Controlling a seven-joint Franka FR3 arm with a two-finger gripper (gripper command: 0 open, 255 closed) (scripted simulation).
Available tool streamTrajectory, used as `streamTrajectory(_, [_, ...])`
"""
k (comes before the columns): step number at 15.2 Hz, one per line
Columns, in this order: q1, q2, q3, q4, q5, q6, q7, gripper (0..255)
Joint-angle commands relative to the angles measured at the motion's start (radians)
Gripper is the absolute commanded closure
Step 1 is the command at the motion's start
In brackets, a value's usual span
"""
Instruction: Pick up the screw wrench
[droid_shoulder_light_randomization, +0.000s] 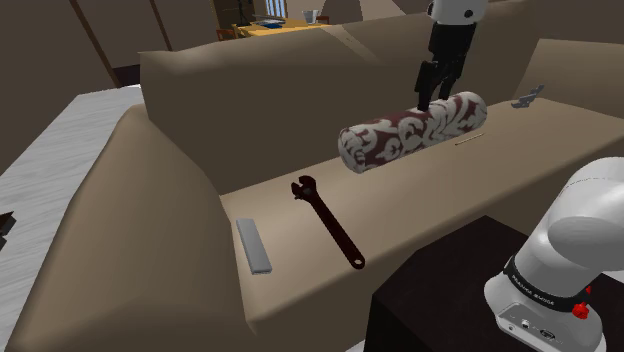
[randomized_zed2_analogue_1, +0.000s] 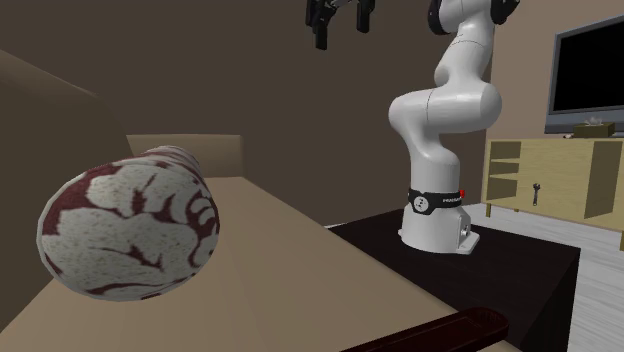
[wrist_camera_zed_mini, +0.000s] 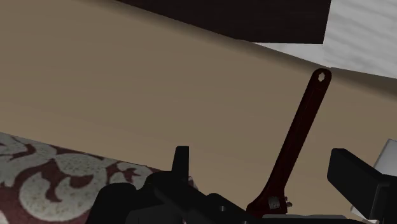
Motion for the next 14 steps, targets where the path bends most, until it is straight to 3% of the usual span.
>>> streamTrajectory(1, [0.0,0.0,0.0,0.0,0.0,0.0,0.0,0])
streamTrajectory(14, [0.034,0.263,0.172,-0.148,0.069,0.421,0.244,0])
